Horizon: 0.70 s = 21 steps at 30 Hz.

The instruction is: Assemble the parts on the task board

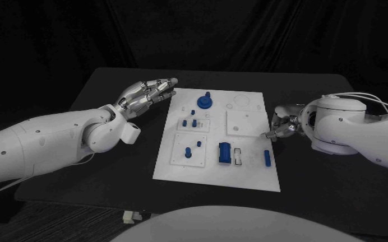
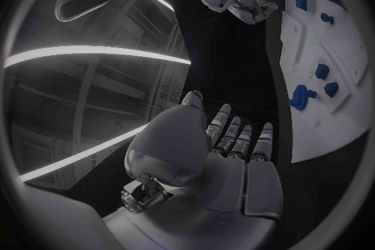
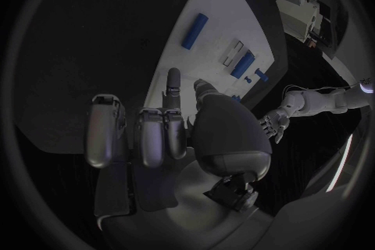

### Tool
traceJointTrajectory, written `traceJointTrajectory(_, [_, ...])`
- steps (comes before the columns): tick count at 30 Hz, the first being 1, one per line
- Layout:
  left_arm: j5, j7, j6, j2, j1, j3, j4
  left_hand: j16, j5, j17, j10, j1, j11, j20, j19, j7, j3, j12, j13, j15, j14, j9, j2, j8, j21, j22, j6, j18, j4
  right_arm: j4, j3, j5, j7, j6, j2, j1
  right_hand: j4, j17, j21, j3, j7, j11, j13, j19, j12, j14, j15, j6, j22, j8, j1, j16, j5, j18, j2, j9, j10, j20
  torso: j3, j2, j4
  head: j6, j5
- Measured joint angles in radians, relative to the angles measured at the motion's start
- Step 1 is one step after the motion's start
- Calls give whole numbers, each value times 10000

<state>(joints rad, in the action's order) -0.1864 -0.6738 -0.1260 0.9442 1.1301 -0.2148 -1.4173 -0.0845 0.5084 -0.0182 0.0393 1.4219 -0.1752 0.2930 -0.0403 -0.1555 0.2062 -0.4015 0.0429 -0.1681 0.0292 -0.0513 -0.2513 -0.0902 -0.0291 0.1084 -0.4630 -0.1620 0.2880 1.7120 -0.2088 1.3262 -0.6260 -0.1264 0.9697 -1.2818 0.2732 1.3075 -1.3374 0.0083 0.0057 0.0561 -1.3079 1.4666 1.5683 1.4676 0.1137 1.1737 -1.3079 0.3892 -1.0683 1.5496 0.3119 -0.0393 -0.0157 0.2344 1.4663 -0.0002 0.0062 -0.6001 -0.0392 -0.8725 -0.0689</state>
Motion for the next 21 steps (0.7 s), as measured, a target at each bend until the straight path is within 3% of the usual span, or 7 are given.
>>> traceJointTrajectory(4, [0,1,-2,0,0,0,0,0,0,0,0,0,0,0,0,0,-27,-11,0,0,0,0,0,0,0,0,0,0,-27,-17,3,-50,-29,-141,-9,131,-43,0,105,-40,0,0,0,0,0,0,0,0,0,-231,0,-46,0,0,0,-64,0,0,0,3,1,0,-40])
traceJointTrajectory(13, [0,5,-4,24,0,0,-4,0,0,1,0,0,0,0,0,0,-27,-10,-2,0,0,1,0,-40,0,-1,0,0,-27,15,1,-115,-65,-352,-13,364,-404,-1,619,72,73,-1,1,0,0,0,0,0,1,-895,-224,-126,127,-1,45,-282,0,0,0,4,1,0,12])
traceJointTrajectory(14, [0,6,-4,24,0,0,-4,0,0,1,0,0,0,0,0,0,-26,-10,-2,0,0,1,0,-40,0,-1,0,-1,-27,20,1,-119,-67,-361,-13,381,-456,-1,707,75,73,0,1,0,0,0,0,0,1,-944,-244,-126,127,-13,25,-297,0,0,0,4,1,0,12])
traceJointTrajectory(15, [0,7,-4,24,0,0,-4,0,0,1,0,0,0,0,0,0,-27,-10,-2,0,0,1,0,-40,0,-1,1,0,-27,25,1,-122,-69,-368,-13,397,-490,-1,809,103,79,-1,2,0,0,0,0,-6,2,-998,-252,-126,127,-150,33,-312,0,0,0,4,1,0,12])
traceJointTrajectory(21, [0,16,-4,24,0,0,-12,0,0,1,0,0,0,0,0,0,-26,-10,7,0,-1,1,0,-40,0,-1,1,0,-27,34,1,-134,-77,-390,-26,496,-694,-1,1008,217,114,-1,2,0,0,0,0,-41,2,-1231,-439,-125,127,-159,40,-365,0,0,0,5,2,0,19])
